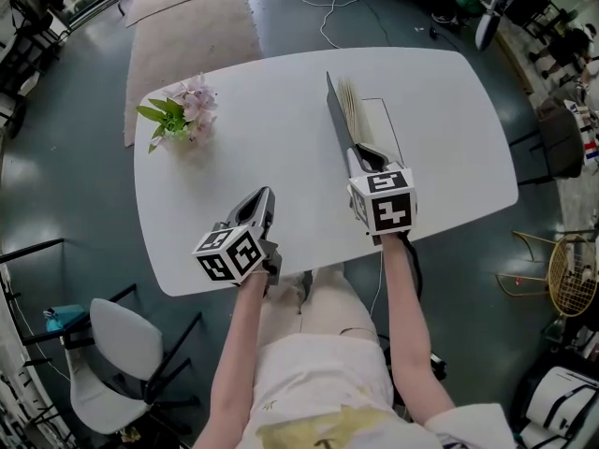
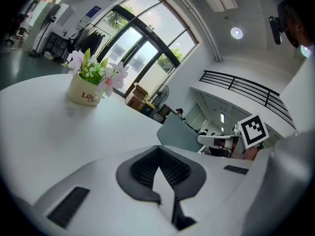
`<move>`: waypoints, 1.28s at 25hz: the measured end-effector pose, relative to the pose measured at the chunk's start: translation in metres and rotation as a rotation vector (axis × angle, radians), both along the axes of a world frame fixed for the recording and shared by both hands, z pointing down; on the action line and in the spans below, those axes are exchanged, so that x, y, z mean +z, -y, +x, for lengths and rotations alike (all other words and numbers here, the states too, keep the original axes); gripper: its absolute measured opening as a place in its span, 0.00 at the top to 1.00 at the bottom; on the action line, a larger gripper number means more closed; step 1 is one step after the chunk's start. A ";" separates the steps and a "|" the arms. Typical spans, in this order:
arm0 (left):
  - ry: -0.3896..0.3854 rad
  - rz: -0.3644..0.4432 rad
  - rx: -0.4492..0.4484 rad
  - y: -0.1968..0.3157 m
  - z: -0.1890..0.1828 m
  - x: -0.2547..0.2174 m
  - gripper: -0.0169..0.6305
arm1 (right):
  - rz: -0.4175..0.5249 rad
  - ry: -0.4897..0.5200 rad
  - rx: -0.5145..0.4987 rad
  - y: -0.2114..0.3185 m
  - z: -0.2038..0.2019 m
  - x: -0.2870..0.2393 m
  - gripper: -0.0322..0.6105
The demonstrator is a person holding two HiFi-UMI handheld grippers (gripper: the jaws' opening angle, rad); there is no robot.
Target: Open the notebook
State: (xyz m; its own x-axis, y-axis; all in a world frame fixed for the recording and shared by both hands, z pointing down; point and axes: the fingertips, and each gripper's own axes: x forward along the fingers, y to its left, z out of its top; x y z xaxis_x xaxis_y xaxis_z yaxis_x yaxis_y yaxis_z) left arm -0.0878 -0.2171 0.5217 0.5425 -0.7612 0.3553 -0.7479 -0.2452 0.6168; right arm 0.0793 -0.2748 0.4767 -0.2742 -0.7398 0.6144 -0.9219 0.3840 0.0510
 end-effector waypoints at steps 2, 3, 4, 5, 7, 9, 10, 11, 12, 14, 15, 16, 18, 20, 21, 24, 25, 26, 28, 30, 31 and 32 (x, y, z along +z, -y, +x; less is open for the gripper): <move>0.000 0.001 -0.003 -0.001 -0.005 0.000 0.98 | -0.001 -0.004 -0.005 -0.002 -0.008 0.001 0.89; -0.001 0.002 -0.005 -0.001 -0.008 0.000 0.98 | -0.002 -0.009 -0.008 -0.002 -0.012 0.002 0.89; -0.001 0.002 -0.007 -0.001 -0.010 0.000 0.98 | -0.002 -0.017 -0.011 -0.003 -0.015 0.002 0.89; -0.001 0.003 -0.008 -0.001 -0.013 0.000 0.98 | -0.002 -0.025 -0.015 -0.003 -0.018 0.003 0.89; -0.001 0.003 -0.015 -0.002 -0.018 0.000 0.98 | -0.001 -0.042 -0.024 -0.004 -0.024 0.005 0.89; -0.004 0.003 -0.025 -0.003 -0.023 0.001 0.98 | -0.002 -0.056 -0.034 -0.005 -0.030 0.008 0.89; -0.005 0.003 -0.031 -0.003 -0.025 0.002 0.98 | -0.002 -0.063 -0.039 -0.005 -0.034 0.010 0.89; -0.006 0.002 -0.038 -0.003 -0.027 0.002 0.98 | -0.003 -0.071 -0.045 -0.006 -0.037 0.012 0.89; -0.007 0.001 -0.046 -0.003 -0.030 0.003 0.98 | -0.003 -0.077 -0.051 -0.007 -0.041 0.014 0.89; -0.008 0.000 -0.059 -0.003 -0.033 0.003 0.98 | -0.005 -0.085 -0.063 -0.008 -0.048 0.017 0.89; -0.009 -0.001 -0.064 -0.003 -0.033 0.002 0.98 | -0.007 -0.088 -0.069 -0.008 -0.051 0.019 0.89; -0.009 -0.002 -0.068 -0.003 -0.033 0.002 0.98 | -0.009 -0.093 -0.075 -0.009 -0.053 0.020 0.89; -0.009 -0.005 -0.076 -0.004 -0.033 0.002 0.98 | -0.011 -0.109 -0.088 -0.009 -0.059 0.025 0.89; -0.010 -0.010 -0.090 -0.005 -0.035 0.004 0.98 | -0.010 -0.128 -0.109 -0.010 -0.066 0.030 0.89; -0.012 -0.012 -0.096 -0.005 -0.036 0.004 0.98 | -0.007 -0.135 -0.121 -0.011 -0.070 0.032 0.89; -0.016 -0.017 -0.107 -0.006 -0.035 0.005 0.98 | -0.009 -0.149 -0.142 -0.011 -0.079 0.040 0.89; -0.017 -0.019 -0.110 -0.007 -0.035 0.006 0.98 | -0.014 -0.155 -0.148 -0.011 -0.081 0.044 0.89; -0.018 -0.021 -0.115 -0.008 -0.036 0.006 0.98 | -0.018 -0.160 -0.154 -0.012 -0.084 0.046 0.89; -0.019 -0.024 -0.124 -0.010 -0.038 0.007 0.98 | -0.028 -0.168 -0.163 -0.013 -0.088 0.052 0.89; -0.018 -0.028 -0.133 -0.011 -0.041 0.008 0.98 | -0.034 -0.176 -0.173 -0.014 -0.092 0.058 0.89; -0.018 -0.029 -0.137 -0.012 -0.042 0.008 0.98 | -0.038 -0.180 -0.180 -0.014 -0.094 0.061 0.89; -0.017 -0.031 -0.141 -0.013 -0.043 0.009 0.98 | -0.042 -0.184 -0.186 -0.014 -0.096 0.064 0.89</move>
